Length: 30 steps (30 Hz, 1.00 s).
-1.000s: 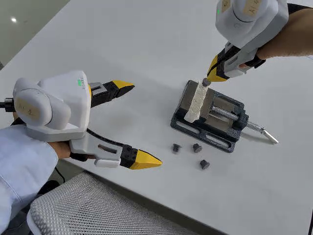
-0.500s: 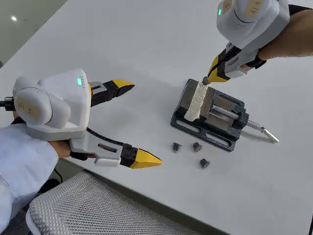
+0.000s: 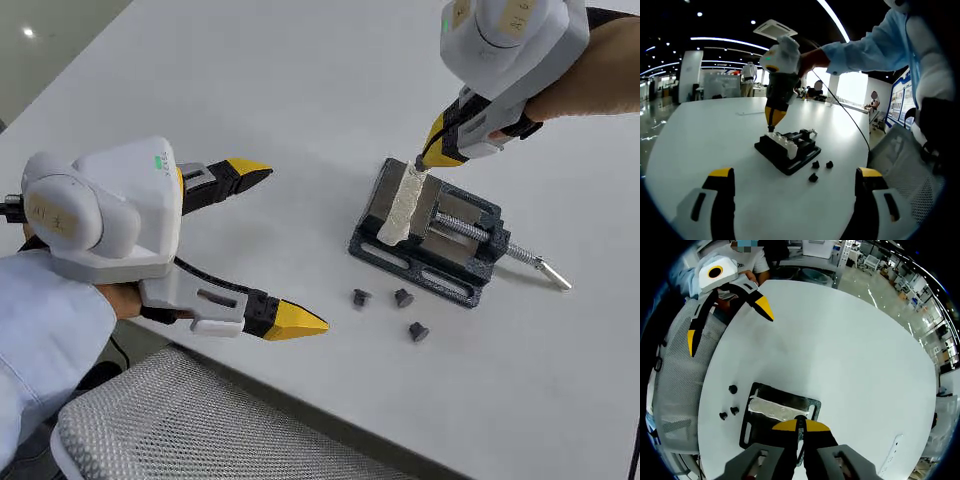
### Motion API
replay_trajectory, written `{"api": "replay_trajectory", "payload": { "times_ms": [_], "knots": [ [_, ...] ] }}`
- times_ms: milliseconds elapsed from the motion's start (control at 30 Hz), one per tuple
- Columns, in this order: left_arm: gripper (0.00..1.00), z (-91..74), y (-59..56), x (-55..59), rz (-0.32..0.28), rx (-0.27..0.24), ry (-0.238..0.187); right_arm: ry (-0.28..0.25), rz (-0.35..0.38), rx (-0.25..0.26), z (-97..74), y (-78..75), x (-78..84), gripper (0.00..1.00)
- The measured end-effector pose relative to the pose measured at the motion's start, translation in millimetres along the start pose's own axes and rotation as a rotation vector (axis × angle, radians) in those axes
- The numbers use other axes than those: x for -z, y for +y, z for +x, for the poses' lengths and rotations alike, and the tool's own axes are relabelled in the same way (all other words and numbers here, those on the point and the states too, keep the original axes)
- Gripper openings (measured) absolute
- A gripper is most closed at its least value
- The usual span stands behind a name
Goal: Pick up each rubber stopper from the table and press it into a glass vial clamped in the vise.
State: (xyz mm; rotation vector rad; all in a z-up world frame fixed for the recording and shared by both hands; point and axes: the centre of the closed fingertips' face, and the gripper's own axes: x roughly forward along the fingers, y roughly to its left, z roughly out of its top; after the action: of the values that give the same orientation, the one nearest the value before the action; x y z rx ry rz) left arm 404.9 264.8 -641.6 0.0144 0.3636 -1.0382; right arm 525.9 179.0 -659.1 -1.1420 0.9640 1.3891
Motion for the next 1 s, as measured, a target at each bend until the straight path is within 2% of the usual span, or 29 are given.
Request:
{"api": "replay_trajectory", "payload": {
  "times_ms": [233, 633, 1000],
  "knots": [
    [0.99, 0.4, 0.8, -3.4, 0.013, 0.000, -0.008, 0.002, -0.004, -0.004, 0.1, 0.9, 0.9, 0.00],
    [0.99, 0.7, 3.9, -3.9, 0.020, -0.004, 0.001, 0.028, -0.001, -0.007, 0.9, 1.3, 0.5, 0.00],
    [0.99, 1.7, 7.1, -7.8, 0.028, -0.006, 0.001, 0.026, 0.018, -0.008, 2.2, 0.4, 1.6, 0.00]
  ]
}}
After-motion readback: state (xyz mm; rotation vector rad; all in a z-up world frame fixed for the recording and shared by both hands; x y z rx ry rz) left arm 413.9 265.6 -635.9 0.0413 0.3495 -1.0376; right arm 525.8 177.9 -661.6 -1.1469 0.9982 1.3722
